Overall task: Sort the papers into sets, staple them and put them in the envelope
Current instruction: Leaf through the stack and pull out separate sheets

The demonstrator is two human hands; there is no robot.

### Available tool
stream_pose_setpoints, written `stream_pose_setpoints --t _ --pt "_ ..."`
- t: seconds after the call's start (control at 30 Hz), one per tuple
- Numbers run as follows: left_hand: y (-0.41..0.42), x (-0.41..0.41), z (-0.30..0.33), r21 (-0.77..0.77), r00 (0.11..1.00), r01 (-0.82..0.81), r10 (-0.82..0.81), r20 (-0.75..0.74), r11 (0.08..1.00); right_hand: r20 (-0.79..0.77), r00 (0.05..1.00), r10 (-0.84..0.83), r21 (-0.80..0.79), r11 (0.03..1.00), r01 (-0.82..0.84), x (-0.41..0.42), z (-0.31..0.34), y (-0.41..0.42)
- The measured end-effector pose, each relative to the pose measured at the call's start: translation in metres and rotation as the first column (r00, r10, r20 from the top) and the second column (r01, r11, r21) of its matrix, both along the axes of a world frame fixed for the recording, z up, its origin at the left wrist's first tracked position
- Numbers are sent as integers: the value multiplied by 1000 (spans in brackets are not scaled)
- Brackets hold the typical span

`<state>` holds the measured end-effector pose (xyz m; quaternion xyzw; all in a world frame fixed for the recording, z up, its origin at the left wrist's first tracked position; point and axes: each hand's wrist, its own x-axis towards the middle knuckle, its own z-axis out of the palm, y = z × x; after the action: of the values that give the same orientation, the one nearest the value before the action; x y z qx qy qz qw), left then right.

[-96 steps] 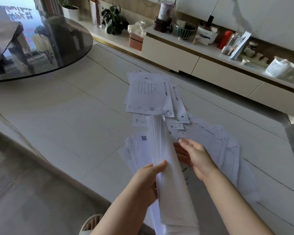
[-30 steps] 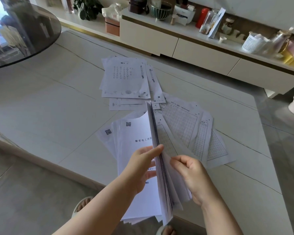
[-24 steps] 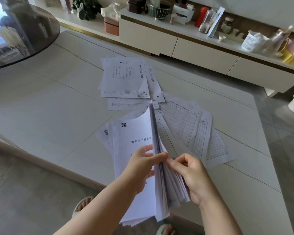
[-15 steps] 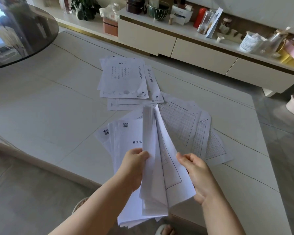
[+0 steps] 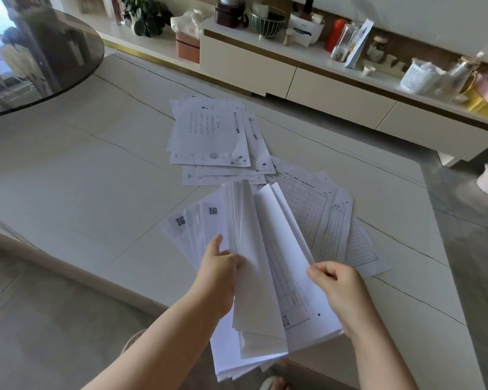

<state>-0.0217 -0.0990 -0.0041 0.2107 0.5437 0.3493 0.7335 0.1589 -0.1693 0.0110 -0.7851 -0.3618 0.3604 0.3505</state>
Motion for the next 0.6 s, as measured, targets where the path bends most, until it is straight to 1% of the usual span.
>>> stream_pose_setpoints --t 0.1,0.2,0.23,0.27,0.3,0.33,0.37,0.4,0.43,0.47,0.5,0.53,0.6 --pt "0 -5 5 -18 998 47 -47 32 999 85 996 11 -24 1000 -9 2 -5 0" --pt "0 -6 8 -37 997 45 -43 59 998 157 988 -8 -29 999 12 2 -5 2" --pt "1 -6 8 -45 997 45 -42 70 998 206 978 -4 -17 1000 8 1 -5 1" --pt "1 -6 7 -57 996 42 -37 81 998 294 956 7 6 1000 -9 -1 -3 0" --pt "2 -6 5 -68 995 42 -36 89 997 398 917 15 36 999 -33 -3 -2 -1" --pt "2 -5 3 -83 994 44 -36 100 996 470 882 26 81 994 -72 -7 -2 -1" --pt "2 -3 0 -100 993 46 -35 110 994 461 886 47 115 987 -112 -13 -2 -1" --pt "2 -1 -2 -117 992 45 -31 121 992 357 930 89 113 984 -138 -22 0 0" --pt "2 0 -2 -131 990 55 -37 137 990 181 972 151 71 983 -166 -33 3 1" --pt "1 2 -2 -153 986 71 -47 160 986 16 979 205 15 979 -205 -44 3 3" --pt "0 3 -2 -178 981 92 -59 183 980 -59 968 245 -27 969 -246 -53 2 3" --pt "-2 3 0 -196 977 111 -71 200 974 -40 962 271 -52 961 -273 -58 -2 3" --pt "-3 3 1 -208 971 125 -76 228 970 74 962 264 -28 965 -263 -61 -6 2"
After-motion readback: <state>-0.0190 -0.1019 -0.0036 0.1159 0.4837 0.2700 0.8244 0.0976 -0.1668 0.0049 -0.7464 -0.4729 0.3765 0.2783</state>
